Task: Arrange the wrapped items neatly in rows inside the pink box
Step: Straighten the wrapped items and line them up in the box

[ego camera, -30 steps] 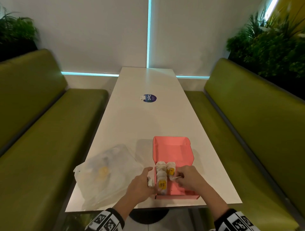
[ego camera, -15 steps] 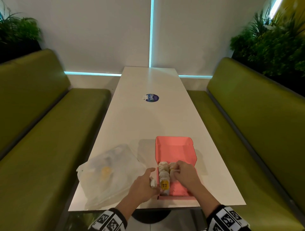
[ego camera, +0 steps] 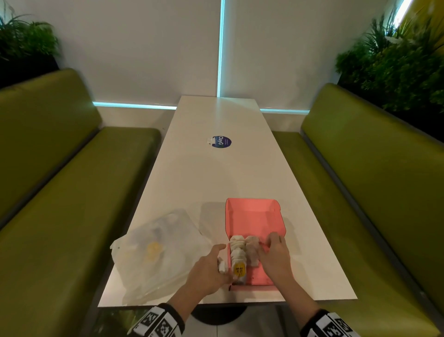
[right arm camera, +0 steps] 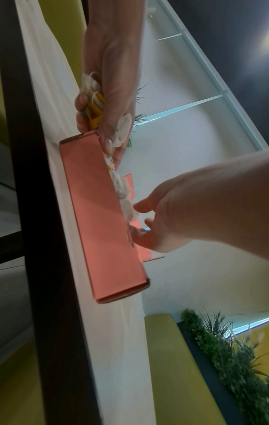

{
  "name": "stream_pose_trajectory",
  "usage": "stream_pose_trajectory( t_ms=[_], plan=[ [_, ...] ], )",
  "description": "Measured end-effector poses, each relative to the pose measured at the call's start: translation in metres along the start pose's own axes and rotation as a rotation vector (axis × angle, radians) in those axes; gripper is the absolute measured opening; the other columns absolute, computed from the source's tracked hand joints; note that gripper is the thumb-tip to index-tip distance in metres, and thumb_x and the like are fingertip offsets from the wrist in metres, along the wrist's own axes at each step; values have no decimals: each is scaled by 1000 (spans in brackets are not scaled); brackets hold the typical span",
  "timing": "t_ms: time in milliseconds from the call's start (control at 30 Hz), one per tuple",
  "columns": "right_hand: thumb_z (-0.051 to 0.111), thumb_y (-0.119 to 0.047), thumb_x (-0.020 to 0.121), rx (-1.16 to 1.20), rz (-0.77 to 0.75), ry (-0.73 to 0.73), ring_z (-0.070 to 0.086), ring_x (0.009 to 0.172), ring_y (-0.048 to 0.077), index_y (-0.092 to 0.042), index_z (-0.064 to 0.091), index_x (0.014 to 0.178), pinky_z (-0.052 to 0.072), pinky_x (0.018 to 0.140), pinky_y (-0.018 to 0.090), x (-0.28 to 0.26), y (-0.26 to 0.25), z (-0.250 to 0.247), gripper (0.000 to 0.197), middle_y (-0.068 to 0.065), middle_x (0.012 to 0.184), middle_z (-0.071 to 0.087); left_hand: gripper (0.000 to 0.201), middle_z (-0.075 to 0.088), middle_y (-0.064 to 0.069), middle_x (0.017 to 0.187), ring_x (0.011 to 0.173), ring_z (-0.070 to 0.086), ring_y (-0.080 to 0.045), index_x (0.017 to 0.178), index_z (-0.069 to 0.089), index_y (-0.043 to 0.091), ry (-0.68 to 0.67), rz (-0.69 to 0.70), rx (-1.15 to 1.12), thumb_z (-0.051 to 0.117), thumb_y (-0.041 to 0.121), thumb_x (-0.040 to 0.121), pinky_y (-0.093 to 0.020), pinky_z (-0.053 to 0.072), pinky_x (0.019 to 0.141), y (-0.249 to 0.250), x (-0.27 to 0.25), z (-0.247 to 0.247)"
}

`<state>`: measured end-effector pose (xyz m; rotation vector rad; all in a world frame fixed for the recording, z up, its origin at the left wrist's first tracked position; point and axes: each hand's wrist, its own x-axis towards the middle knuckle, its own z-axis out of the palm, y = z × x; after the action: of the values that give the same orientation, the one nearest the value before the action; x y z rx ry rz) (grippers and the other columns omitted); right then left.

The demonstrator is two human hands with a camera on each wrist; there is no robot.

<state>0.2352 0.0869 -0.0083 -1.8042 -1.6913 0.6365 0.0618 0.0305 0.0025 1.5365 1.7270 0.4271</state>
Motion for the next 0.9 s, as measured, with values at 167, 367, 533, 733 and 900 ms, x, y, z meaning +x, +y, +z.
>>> stream_pose_trajectory(
  t_ms=[167,367,533,733,900],
  plan=[
    [67,-28,83,-129,32,-205,52,62,6,-23,48,63,33,57,11,-6,14,5,28,-8,64,52,78,59,1,107,88,54,-10,139,28,31,-2,4,-21,74,38,77,-19,47,77,0,-1,0],
    [63,-16,84,-79,83,-168,53,75,13,-15,42,97,36,55,10,-8,10,15,25,0,86,55,73,55,2,126,110,53,-12,144,29,32,-17,37,23,67,41,82,-21,42,93,3,-4,-2],
    [60,-12,84,-53,101,-155,54,76,17,-7,48,105,41,68,19,-3,5,20,25,9,95,64,74,55,1,128,112,53,-13,144,29,32,-5,25,-3,68,39,81,-20,42,91,3,-5,-3],
    [59,-10,84,-30,103,-161,54,79,17,-5,49,106,41,68,20,-2,0,22,24,10,97,64,72,55,0,129,114,54,-15,143,30,32,3,6,-8,68,38,81,-27,45,98,1,-1,-4],
    [58,-9,84,-30,92,-159,59,82,20,-6,49,106,41,69,21,-4,0,22,24,10,96,64,73,55,0,130,115,53,-16,142,30,33,0,9,8,68,40,81,-27,44,97,-1,1,-3]
  ],
)
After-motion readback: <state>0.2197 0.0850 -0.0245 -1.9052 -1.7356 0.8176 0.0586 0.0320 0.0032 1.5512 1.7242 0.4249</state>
